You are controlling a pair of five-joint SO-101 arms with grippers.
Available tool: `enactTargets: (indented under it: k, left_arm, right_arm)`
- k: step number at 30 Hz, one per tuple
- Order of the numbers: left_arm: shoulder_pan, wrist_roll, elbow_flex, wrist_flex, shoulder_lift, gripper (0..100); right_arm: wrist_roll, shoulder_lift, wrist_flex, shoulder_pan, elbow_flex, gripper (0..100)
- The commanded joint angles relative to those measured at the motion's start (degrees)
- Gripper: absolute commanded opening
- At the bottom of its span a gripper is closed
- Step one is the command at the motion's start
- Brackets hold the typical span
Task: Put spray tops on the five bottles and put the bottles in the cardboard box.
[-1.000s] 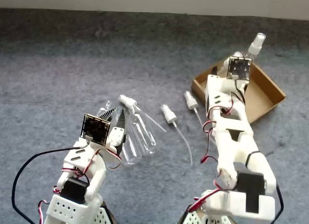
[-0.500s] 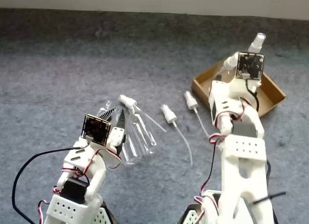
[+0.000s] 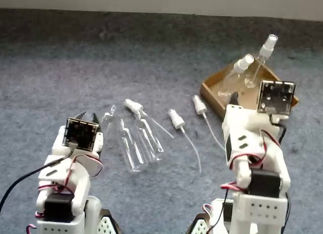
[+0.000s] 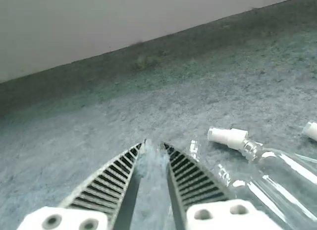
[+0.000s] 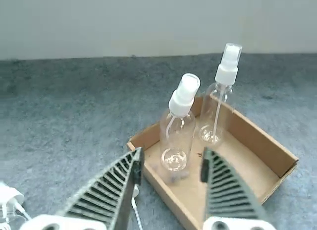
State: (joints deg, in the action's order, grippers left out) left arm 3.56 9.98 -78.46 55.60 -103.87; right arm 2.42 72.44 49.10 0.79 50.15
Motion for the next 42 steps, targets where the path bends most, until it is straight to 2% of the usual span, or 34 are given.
enactTargets:
  k: [1, 4, 11, 15, 22, 25, 30, 37, 42]
  left_arm:
    - [3.12, 0.53, 5.23, 6.77, -0.75, 1]
    - [5.05, 0.53, 5.23, 10.02, -0.75, 1]
    - [14.29, 0.53, 4.79, 18.11, -0.75, 1]
    - [17.54, 0.62, 4.79, 23.38, -0.75, 1]
    - [25.27, 0.62, 1.71, 23.65, -0.75, 1]
    - [24.66, 0.44, -3.47, 22.59, -0.75, 1]
    - [20.97, 0.35, -9.36, 18.11, -0.75, 1]
    - [20.88, 0.35, -10.86, 17.93, -0.75, 1]
    - [20.88, 0.44, -10.95, 17.93, -0.75, 1]
  right_arm:
    - [0.09, 5.85, 0.92, -0.66, -3.82, 1.2]
    - [0.09, 8.75, 5.58, -0.66, -3.82, 0.5]
    - [2.11, 9.63, 15.43, -1.10, -4.35, 1.0]
    - [8.18, 9.54, 19.12, -6.73, -3.91, 1.0]
    - [7.74, 9.27, 21.67, -15.60, -3.82, 1.0]
    - [7.74, 6.81, 21.76, -17.71, -3.91, 1.0]
    - [8.09, -6.55, 21.58, -20.88, -4.70, 1.0]
    - [8.09, -25.36, 21.76, -29.93, -13.05, 1.1]
    - [7.74, -38.37, 22.46, -32.04, -22.55, 1.1]
